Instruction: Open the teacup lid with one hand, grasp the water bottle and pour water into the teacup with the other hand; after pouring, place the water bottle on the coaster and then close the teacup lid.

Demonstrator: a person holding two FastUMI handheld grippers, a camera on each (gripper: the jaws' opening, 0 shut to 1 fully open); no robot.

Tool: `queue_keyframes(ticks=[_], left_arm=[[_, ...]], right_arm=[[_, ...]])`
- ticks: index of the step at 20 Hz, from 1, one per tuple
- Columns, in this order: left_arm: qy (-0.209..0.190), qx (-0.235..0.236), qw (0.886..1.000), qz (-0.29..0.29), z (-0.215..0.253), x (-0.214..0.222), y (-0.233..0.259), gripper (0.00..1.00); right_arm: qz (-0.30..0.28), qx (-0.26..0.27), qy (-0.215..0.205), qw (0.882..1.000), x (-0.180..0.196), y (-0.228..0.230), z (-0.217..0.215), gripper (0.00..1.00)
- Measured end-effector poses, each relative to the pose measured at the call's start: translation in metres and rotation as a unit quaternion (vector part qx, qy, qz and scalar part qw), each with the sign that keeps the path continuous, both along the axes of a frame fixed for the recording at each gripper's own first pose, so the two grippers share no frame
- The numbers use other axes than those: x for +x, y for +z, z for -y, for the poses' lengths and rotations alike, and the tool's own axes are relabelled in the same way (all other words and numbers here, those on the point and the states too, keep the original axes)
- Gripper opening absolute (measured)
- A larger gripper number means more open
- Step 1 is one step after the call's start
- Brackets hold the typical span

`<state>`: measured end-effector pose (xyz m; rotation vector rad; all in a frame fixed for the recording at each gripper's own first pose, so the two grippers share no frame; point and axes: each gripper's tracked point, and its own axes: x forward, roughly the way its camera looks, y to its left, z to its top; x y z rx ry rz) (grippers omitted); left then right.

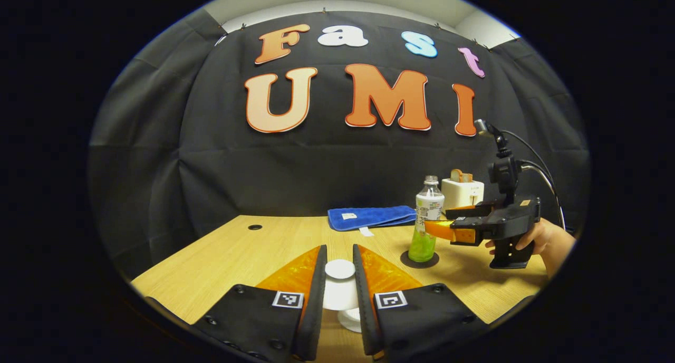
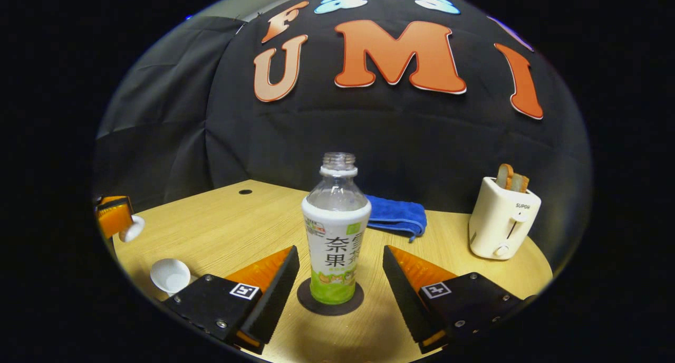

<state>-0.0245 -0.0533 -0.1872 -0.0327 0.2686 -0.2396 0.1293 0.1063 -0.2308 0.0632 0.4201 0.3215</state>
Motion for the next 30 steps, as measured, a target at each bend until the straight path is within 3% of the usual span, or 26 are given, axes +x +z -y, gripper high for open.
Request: queue_keyframes(ticks=[10,20,23,25,29,30], left_arm=[[-0.024,0.004,0.999,-0.046,0.032,-0.001,-0.051,0.35],[-0.026,0.04,0.997,-0.067,0.039,-0.007,-0.074,0.34],[-0.02,0.036,0.998,-0.043,0.039,-0.003,-0.053,0.55],[-0.01,0.038,0.999,-0.017,0.035,0.002,-0.03,0.77],[0.008,0.022,0.999,0.037,0.032,0.01,0.03,0.94],[0.013,0.02,0.999,0.045,0.031,0.013,0.043,0.92]], right_arm=[[0.071,0.021,-0.025,0.997,-0.033,0.066,0.04,0.97],[0.081,0.016,-0.039,0.996,-0.058,0.074,0.062,0.97],[0.086,0.022,-0.048,0.995,-0.063,0.081,0.068,0.97],[0.097,0.023,-0.057,0.993,-0.067,0.091,0.074,0.97],[0.123,0.023,-0.071,0.99,-0.076,0.117,0.082,0.97],[0.129,0.026,-0.073,0.989,-0.083,0.12,0.081,0.97]])
